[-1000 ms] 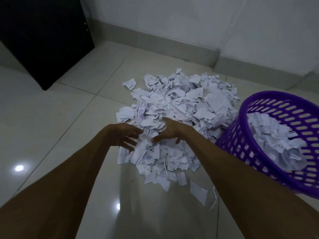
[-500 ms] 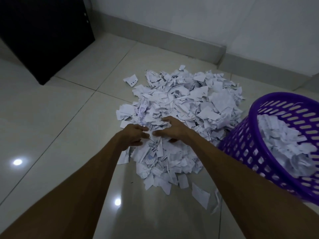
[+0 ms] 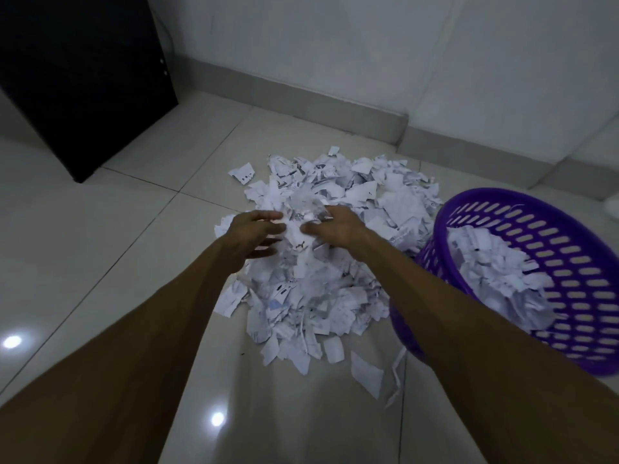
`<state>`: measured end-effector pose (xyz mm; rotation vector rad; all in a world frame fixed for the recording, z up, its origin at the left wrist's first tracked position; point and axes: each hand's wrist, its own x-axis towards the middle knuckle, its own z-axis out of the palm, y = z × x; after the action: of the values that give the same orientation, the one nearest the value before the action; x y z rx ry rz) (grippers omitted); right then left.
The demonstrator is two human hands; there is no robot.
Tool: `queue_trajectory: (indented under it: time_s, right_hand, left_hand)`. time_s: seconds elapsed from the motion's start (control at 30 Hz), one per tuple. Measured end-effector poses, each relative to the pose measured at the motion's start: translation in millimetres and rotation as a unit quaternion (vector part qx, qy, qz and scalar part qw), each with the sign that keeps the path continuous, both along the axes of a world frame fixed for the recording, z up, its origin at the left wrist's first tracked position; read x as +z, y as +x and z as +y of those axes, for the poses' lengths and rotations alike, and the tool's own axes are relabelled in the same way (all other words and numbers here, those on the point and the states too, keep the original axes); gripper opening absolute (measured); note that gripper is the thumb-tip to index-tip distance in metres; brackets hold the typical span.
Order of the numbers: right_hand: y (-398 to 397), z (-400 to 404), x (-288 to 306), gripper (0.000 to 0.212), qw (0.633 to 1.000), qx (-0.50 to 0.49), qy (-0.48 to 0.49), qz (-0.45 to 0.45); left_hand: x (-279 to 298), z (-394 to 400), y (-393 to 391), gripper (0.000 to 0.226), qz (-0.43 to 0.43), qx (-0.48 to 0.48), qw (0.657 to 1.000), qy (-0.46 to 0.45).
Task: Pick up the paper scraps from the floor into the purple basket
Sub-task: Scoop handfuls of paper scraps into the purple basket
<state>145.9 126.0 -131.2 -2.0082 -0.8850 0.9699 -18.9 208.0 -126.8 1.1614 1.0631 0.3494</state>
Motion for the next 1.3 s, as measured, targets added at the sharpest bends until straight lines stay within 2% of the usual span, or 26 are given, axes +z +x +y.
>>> queue_trajectory:
  time_s: [0.2, 0.37, 0.47, 0.73, 1.0, 1.3]
  right_hand:
    - [21, -15, 57, 0.032, 0.999, -0.024, 0.037, -0.014]
    - [43, -45, 103, 0.035, 0.995, -0.054, 0.077, 0.021]
    - [55, -60, 129, 0.03, 0.989, -0.087, 0.101, 0.057]
    - [97, -115, 187, 0.04, 0.976, -0.135, 0.14, 0.094]
    - [131, -173, 179, 0.035, 0.976, -0.172, 0.102, 0.085]
    - [151, -207, 155, 0.037, 0.975, -0.184, 0.055, 0.107]
  left_hand:
    - [48, -14, 24, 0.027, -0.067, 0.013, 0.997, 0.044]
    - [84, -30, 52, 0.031, -0.111, -0.004, 0.99, 0.084]
    - [103, -41, 74, 0.032, -0.147, -0.003, 0.987, 0.07]
    - [147, -82, 134, 0.029, -0.227, -0.027, 0.972, 0.049]
    - [144, -133, 172, 0.025, -0.212, -0.076, 0.974, 0.007]
    - [139, -159, 180, 0.023, -0.136, -0.155, 0.978, 0.005]
